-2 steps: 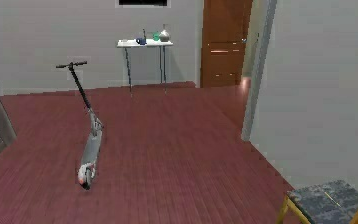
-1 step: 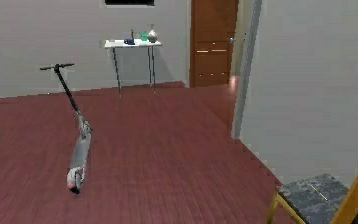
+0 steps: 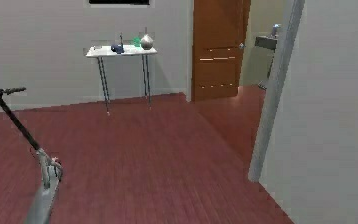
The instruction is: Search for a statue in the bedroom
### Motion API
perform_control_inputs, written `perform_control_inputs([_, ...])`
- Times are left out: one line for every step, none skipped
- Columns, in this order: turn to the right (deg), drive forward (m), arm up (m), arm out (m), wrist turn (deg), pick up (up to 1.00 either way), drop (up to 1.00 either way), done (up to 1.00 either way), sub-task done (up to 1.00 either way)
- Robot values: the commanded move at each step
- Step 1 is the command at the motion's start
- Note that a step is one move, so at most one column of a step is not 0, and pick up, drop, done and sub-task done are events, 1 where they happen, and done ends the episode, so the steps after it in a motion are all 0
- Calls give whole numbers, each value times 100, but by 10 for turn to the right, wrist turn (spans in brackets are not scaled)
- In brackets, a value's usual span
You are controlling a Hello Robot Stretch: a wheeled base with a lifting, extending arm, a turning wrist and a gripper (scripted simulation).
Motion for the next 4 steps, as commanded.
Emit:
perform_control_inputs([90, 0, 0, 0, 0, 0, 0, 0, 0])
perform_control_inputs([0, 100, 0, 0, 0, 0, 0, 0, 0])
perform_control_inputs([0, 55, 0, 0, 0, 0, 0, 0, 0])
perform_control_inputs([-450, 0, 0, 0, 0, 0, 0, 0, 0])
